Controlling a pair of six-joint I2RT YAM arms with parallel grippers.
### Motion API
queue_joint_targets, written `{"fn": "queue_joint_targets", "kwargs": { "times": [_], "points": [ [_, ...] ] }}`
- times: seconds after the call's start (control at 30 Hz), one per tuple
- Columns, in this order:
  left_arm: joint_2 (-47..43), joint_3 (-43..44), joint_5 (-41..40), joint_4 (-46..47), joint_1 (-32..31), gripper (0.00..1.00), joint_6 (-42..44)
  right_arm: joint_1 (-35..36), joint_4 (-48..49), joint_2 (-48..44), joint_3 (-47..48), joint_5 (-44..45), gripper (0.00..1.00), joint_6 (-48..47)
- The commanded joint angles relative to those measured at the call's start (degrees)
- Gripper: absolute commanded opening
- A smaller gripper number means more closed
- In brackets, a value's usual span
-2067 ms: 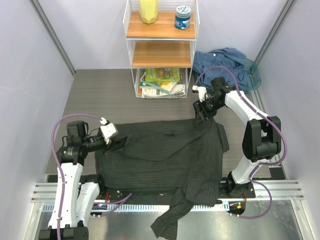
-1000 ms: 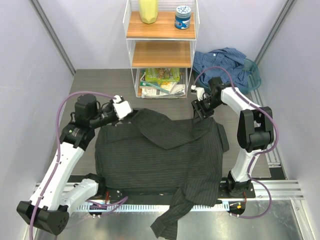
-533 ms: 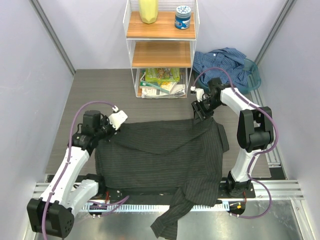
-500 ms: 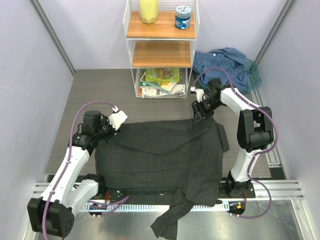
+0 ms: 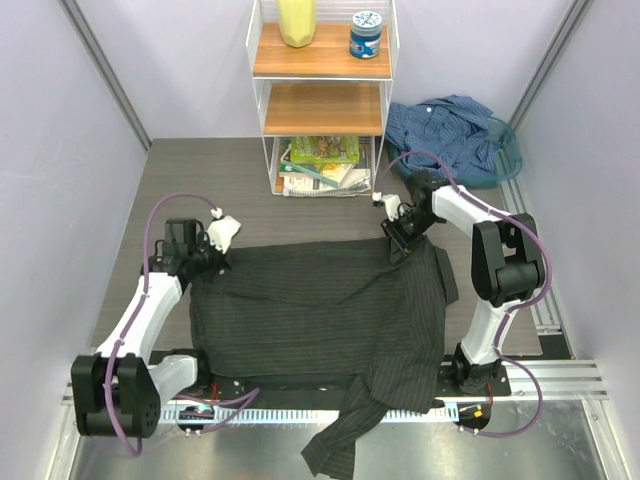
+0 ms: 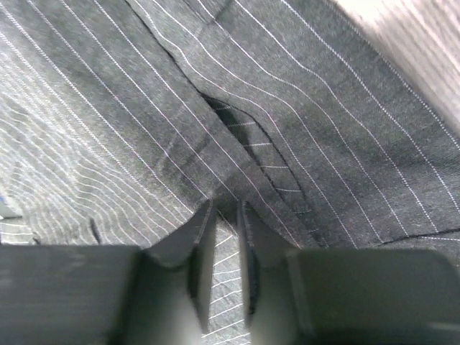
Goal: Fold and stack the long sleeve shirts
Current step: Fold the shirt
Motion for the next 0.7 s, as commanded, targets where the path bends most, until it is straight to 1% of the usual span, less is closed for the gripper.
{"fn": "queue_joint_targets", "kwargs": {
  "times": [0.0, 0.07, 0.1, 0.13, 0.23, 0.27, 0.3, 0.33, 0.37, 0.4, 0.43, 0.5, 0.6, 0.67],
  "points": [
    [3.4, -0.7, -2.8, 2.5, 1.3, 0.06, -1.6, 0.1, 1.5, -2.8, -0.9, 3.1, 0.22, -1.1],
    [6.1, 0.7, -4.3, -0.4, 4.2, 0.19, -1.4, 0.1, 1.6, -3.1, -1.2, 3.6, 0.21, -1.2],
    [6.9, 1.5, -4.5, -1.5, 5.5, 0.27, -1.1, 0.1, 1.4, -3.7, -1.2, 3.9, 0.21, -1.2],
    [8.2, 3.3, -4.4, -2.6, 8.0, 0.33, -1.0, 0.1, 1.5, -4.2, -1.0, 4.2, 0.21, -1.2],
    [9.5, 6.7, -3.3, -5.7, 12.7, 0.39, 0.1, 0.1, 0.6, -6.3, 0.7, 5.0, 0.24, -0.7],
    [9.5, 9.1, -2.2, -6.9, 13.0, 0.40, 0.5, 0.1, 0.5, -6.9, 1.3, 5.1, 0.25, -0.5],
    [9.5, 10.6, -0.8, -7.4, 13.0, 0.41, 0.8, 0.2, 0.2, -7.3, 1.9, 5.0, 0.27, 0.1],
    [9.3, 12.2, 1.4, -9.9, 13.0, 0.46, 2.0, 0.2, -0.3, -8.1, 3.0, 4.4, 0.30, 0.4],
    [9.2, 15.3, 6.3, -11.4, 12.9, 0.49, 2.4, 0.4, -0.5, -8.6, 3.3, 4.3, 0.32, 0.9],
    [9.4, 16.7, 7.5, -12.8, 12.2, 0.52, 2.3, 0.6, -0.6, -8.7, 3.8, 4.3, 0.32, 1.5],
    [9.7, 17.9, 8.9, -16.3, 10.2, 0.54, 2.5, 1.3, -1.1, -9.3, 3.8, 3.7, 0.33, 1.7],
    [10.8, 18.8, 9.5, -18.0, 6.9, 0.54, 1.8, 2.3, -0.6, -9.5, 2.6, 3.6, 0.32, 2.7],
    [13.2, 15.3, 7.5, -18.7, 3.1, 0.55, 0.3, 4.4, 1.2, -8.6, 0.1, 5.6, 0.32, 3.1],
    [14.7, 13.7, 5.6, -17.6, 2.5, 0.55, -0.8, 4.6, 2.1, -7.0, -1.0, 8.6, 0.32, 3.1]
  ]
}}
